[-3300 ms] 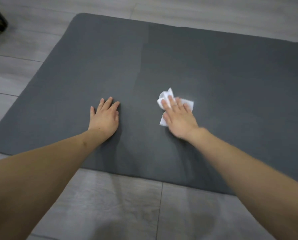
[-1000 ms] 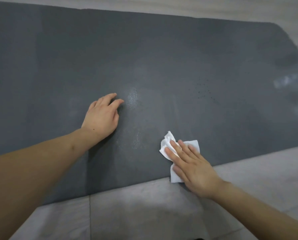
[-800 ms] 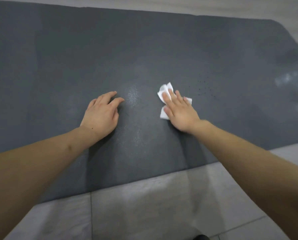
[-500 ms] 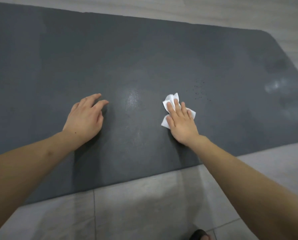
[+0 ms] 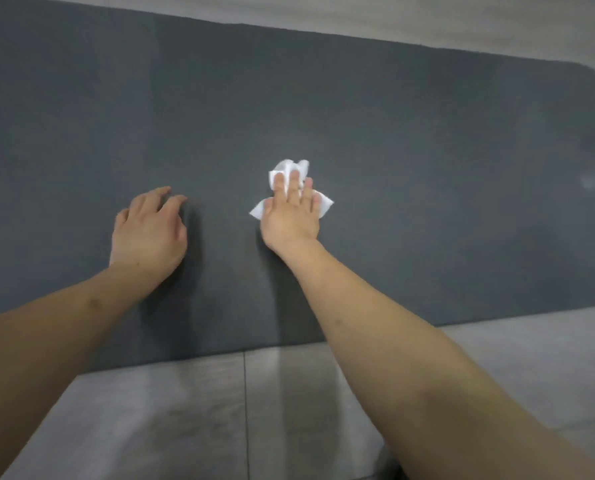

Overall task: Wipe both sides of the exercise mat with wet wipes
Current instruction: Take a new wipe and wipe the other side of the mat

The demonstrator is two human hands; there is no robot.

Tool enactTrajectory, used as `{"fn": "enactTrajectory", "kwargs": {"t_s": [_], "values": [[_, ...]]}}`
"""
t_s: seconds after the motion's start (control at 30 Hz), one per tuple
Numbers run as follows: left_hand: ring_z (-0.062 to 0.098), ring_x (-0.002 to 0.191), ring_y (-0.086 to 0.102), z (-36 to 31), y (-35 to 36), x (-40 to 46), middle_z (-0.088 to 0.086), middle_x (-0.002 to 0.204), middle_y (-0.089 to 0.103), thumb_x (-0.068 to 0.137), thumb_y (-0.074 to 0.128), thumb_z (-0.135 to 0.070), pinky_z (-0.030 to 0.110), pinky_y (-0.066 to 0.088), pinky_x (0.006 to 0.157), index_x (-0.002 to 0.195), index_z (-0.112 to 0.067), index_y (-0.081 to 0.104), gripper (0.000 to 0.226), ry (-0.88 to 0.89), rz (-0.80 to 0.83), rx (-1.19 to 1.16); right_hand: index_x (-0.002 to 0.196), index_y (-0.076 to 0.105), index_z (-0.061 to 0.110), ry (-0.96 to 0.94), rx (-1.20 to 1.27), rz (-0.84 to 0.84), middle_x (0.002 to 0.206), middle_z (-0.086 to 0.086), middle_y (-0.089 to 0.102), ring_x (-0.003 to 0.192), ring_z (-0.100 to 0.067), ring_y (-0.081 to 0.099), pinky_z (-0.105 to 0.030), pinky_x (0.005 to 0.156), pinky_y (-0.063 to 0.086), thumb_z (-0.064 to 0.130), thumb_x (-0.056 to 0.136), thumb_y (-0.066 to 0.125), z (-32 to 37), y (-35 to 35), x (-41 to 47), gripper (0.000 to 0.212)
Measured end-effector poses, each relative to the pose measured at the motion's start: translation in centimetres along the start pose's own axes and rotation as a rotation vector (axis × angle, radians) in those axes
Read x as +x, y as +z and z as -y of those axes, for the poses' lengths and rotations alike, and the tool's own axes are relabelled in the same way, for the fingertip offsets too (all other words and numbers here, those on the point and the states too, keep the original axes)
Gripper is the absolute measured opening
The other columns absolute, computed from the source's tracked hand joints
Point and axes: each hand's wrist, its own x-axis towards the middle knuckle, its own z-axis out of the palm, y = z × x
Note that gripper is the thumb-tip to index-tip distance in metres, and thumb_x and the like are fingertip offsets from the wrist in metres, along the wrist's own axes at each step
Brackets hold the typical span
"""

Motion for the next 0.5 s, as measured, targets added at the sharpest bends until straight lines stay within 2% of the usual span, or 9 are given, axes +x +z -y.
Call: {"fn": "enactTrajectory", "kwargs": {"t_s": [0.07,0.13,0.2,0.27,0.33,0.37,0.43,0.5], "values": [[0.037,0.134,0.044,2.9,-0.3,-0.6,0.012,0.147,0.05,0.095,0.051,-0.013,0.057,0.036,0.107,0.132,-0.014,0.059,0.038,-0.076,-0.02,0.015,0.165,0.006,0.027,-0.228,-0.019,0.076,0.173,0.001,-0.011,0.158,-0.028,-0.013,-0.049,0.127,-0.006,0.037,0.109,0.024,6.0,1.8,-1.6,0.06],[0.037,0.136,0.043,5.2,-0.5,-1.6,0.011,0.148,0.05,0.095,0.05,-0.013,0.058,0.035,0.108,0.133,-0.014,0.058,0.039,-0.134,-0.016,0.029,0.165,0.006,0.029,-0.405,-0.06,0.163,0.173,0.003,-0.011,0.158,-0.026,-0.015,-0.048,0.127,-0.006,0.038,0.109,0.022,9.1,2.6,-2.9,0.059],[0.036,0.138,0.042,6.6,-0.2,-2.5,0.01,0.151,0.048,0.097,0.05,-0.014,0.059,0.035,0.109,0.137,-0.016,0.056,0.041,-0.128,0.007,0.047,0.165,0.004,0.032,-0.509,-0.105,0.21,0.173,0.005,-0.011,0.159,-0.024,-0.013,-0.046,0.128,-0.005,0.039,0.11,0.019,8.4,2.2,-2.6,0.057],[0.036,0.14,0.042,7.1,0.2,-3.0,0.011,0.153,0.046,0.097,0.053,-0.013,0.059,0.035,0.109,0.139,-0.015,0.055,0.043,-0.077,0.013,0.065,0.164,0.009,0.033,-0.509,-0.158,0.168,0.174,0.001,-0.007,0.159,-0.026,-0.003,-0.046,0.127,0.005,0.036,0.11,0.023,4.1,0.8,-1.5,0.057],[0.036,0.141,0.042,7.3,0.4,-3.0,0.012,0.154,0.047,0.096,0.055,-0.012,0.058,0.035,0.109,0.14,-0.013,0.056,0.043,-0.069,0.002,0.056,0.162,0.018,0.03,-0.369,-0.227,0.018,0.173,-0.009,0.0,0.156,-0.033,0.015,-0.05,0.122,0.022,0.03,0.106,0.032,-3.1,-1.3,0.1,0.058],[0.036,0.142,0.042,7.3,0.5,-3.0,0.012,0.154,0.047,0.097,0.055,-0.011,0.057,0.035,0.109,0.14,-0.013,0.056,0.043,-0.068,-0.003,0.05,0.162,0.018,0.028,-0.239,-0.232,-0.037,0.173,-0.011,-0.001,0.156,-0.036,0.016,-0.051,0.121,0.023,0.029,0.106,0.033,-7.4,-2.7,0.5,0.058],[0.036,0.143,0.041,7.3,0.6,-3.0,0.013,0.154,0.047,0.097,0.052,-0.012,0.057,0.035,0.109,0.14,-0.012,0.056,0.043,-0.054,-0.007,0.049,0.165,0.011,0.027,0.059,-0.147,-0.082,0.173,-0.01,-0.008,0.158,-0.037,0.007,-0.052,0.125,0.016,0.033,0.109,0.027,-15.4,-5.5,0.4,0.059],[0.035,0.145,0.038,7.5,0.9,-3.1,0.012,0.157,0.044,0.098,0.051,-0.012,0.057,0.033,0.111,0.143,-0.012,0.054,0.045,-0.043,0.014,0.049,0.165,0.007,0.026,0.289,-0.052,-0.084,0.173,-0.008,-0.009,0.159,-0.036,0.0,-0.053,0.127,0.008,0.036,0.11,0.022,-19.1,-6.9,-0.6,0.059]]}}
